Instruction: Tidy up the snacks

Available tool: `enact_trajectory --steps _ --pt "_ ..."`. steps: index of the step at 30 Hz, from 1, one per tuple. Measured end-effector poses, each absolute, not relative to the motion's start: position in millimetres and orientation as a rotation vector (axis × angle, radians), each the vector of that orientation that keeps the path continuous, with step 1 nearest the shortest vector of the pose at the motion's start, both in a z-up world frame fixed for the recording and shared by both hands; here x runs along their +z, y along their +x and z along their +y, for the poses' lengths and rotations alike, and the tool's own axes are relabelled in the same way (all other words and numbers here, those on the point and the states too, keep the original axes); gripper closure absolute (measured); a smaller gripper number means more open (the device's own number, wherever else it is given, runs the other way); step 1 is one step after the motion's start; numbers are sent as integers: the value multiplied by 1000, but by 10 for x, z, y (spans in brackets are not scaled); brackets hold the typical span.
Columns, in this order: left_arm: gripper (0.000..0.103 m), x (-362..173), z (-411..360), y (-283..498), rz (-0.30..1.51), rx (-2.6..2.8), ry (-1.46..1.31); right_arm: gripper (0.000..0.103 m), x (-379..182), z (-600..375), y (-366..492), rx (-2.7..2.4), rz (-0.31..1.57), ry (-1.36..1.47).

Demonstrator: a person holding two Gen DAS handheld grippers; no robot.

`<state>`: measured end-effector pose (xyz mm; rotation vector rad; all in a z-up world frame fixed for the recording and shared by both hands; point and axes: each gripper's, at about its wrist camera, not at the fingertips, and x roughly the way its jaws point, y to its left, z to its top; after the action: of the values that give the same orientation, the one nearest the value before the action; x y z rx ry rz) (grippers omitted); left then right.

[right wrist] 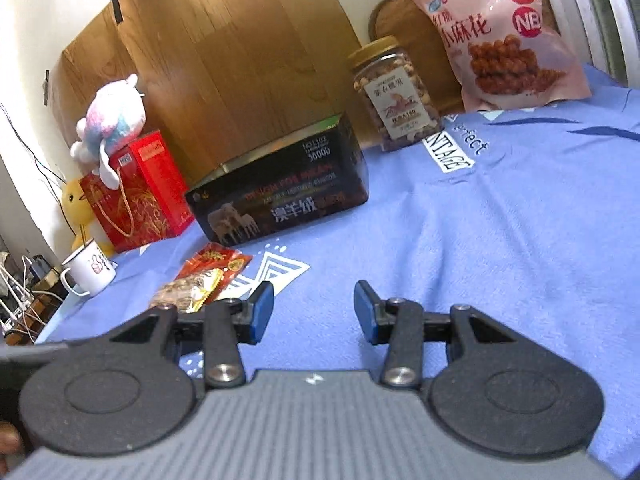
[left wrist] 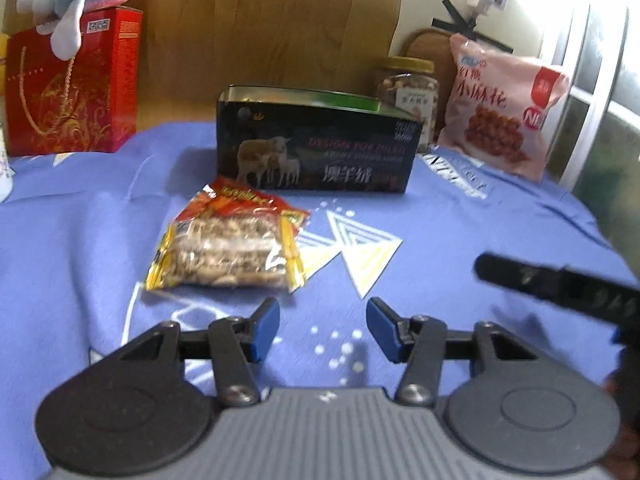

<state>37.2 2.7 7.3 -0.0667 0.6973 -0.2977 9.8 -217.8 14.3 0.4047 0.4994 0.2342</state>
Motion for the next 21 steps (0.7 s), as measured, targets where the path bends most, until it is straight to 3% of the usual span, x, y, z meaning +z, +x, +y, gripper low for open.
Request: enact_trajectory --steps 9,21 --pt "54 22 -49 272 654 -261 0 56 0 -2177 62 219 505 411" --pt "46 3 -49 262 641 -283 10 56 -16 -2189 87 254 511 429"
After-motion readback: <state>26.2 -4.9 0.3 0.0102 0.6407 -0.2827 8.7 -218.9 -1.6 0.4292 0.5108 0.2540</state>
